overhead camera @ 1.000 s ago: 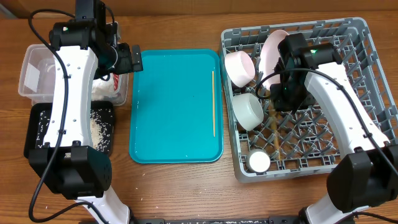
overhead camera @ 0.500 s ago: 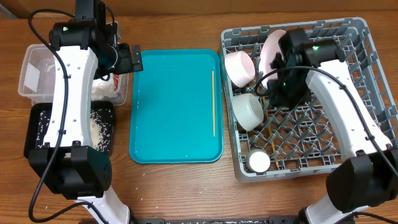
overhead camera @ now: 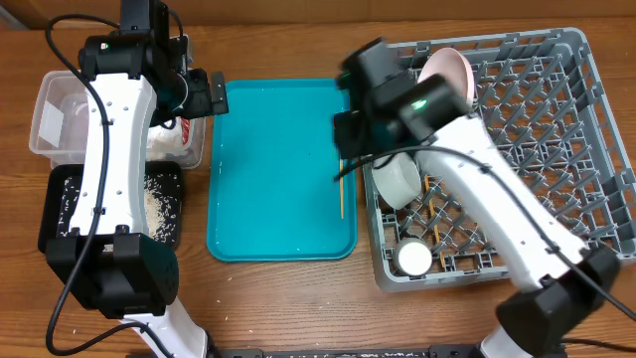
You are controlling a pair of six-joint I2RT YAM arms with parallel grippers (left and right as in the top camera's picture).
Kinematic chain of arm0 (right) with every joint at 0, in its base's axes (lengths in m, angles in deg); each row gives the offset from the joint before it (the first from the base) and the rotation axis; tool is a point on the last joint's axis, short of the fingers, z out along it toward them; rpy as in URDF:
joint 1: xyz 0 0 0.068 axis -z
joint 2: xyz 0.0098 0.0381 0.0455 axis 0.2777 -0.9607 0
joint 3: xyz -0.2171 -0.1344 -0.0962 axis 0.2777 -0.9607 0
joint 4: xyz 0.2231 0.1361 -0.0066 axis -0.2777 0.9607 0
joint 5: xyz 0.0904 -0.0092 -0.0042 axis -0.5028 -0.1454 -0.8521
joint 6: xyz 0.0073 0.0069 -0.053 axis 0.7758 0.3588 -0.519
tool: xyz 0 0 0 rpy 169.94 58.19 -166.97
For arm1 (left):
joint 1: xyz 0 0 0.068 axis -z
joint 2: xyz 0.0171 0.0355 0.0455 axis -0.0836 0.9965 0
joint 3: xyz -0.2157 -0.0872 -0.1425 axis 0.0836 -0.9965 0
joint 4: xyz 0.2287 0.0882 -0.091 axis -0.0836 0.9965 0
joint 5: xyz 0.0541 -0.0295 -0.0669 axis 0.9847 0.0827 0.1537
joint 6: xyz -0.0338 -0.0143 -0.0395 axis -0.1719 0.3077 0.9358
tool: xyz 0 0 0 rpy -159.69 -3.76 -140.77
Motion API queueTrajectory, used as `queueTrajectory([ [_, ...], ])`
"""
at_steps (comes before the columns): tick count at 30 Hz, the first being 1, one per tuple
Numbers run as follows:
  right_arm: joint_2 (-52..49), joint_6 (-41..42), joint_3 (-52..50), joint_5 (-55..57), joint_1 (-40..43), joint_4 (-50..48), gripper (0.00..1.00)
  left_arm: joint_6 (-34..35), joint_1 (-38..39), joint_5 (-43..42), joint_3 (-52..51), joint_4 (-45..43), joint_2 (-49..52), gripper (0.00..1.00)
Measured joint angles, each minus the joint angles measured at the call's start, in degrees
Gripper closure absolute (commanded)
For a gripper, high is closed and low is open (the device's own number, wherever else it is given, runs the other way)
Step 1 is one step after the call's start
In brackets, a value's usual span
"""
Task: Sort waste into correct bins and load items into the dishwasher
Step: 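Reach the right gripper to the second chopstick and grasp it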
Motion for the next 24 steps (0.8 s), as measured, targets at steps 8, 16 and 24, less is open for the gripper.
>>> queueTrajectory([
  [8,-11.32,7.69,0.07,4.83,-3.85,-2.67,0.56,0.0,0.0,0.0,0.0,-0.02,0.0,0.0],
  [16,-21.99,11.56,0.07,8.22,-3.85,-4.0,0.55,0.0,0.0,0.0,0.0,-0.02,0.0,0.0],
  [24,-24.81,13.75,0.07,11.04,-3.85,-6.16,0.49,0.0,0.0,0.0,0.0,-0.02,0.0,0.0],
])
